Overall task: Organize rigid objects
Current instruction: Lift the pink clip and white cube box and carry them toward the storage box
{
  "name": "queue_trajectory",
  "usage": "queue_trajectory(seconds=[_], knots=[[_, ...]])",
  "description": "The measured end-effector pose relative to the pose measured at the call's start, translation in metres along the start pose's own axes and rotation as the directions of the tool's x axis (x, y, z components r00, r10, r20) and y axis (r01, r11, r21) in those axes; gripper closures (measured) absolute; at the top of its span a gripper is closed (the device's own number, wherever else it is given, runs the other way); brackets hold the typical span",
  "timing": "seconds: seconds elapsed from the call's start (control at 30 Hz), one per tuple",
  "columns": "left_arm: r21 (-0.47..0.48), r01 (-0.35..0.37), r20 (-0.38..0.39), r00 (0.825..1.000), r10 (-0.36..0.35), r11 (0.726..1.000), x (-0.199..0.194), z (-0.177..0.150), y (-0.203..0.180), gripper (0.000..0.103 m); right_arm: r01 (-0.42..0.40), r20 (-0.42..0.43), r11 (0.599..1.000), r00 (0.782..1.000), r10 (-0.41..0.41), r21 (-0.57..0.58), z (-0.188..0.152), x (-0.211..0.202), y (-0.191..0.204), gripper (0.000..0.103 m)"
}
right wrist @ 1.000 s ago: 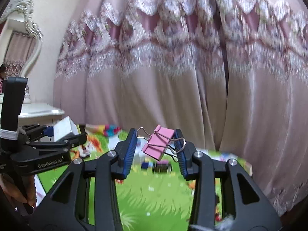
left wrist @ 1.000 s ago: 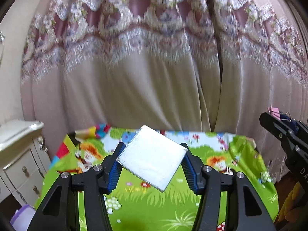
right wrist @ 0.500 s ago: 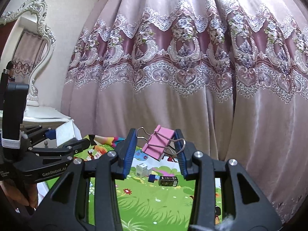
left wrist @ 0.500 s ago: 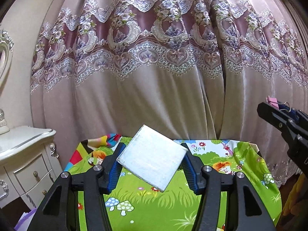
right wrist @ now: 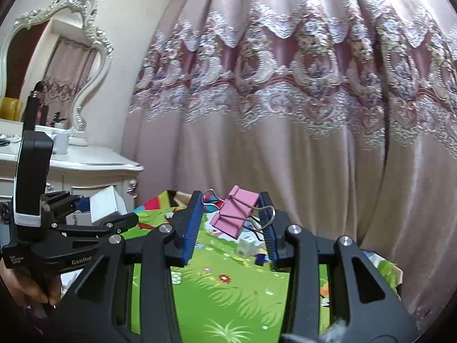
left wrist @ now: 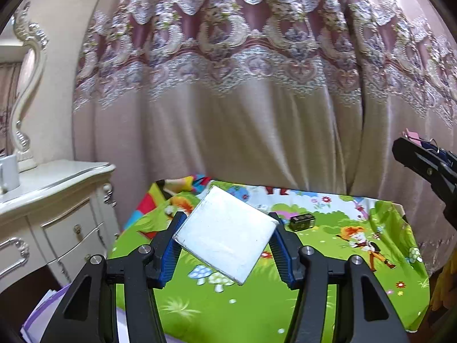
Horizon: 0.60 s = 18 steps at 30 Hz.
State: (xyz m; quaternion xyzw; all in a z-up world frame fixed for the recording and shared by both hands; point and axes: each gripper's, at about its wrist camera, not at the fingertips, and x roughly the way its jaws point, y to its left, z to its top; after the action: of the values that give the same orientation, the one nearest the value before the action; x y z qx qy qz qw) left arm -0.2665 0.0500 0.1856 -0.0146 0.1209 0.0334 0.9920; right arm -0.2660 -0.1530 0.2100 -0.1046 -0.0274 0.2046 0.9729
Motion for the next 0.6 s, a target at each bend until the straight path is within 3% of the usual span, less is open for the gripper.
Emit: queue_trajectory(seconds=[0.3,0.6], knots=[[-0.069,-0.099,-0.020,0.995,0.098,0.993,-0.014,-0.013,0.049,0.046,-0.124,-0.009,0.990,0.992,0.124,-0.069,0.004,0.010,0.045,0.060],[-0.136,-0.196,-0.081,0.979,0.186,0.971,-0.021,-0.040,0.093,0.046,-0.282,-0.059,0.946,0.959,0.276,-0.159,-0.003,0.024,0.103,0.060]])
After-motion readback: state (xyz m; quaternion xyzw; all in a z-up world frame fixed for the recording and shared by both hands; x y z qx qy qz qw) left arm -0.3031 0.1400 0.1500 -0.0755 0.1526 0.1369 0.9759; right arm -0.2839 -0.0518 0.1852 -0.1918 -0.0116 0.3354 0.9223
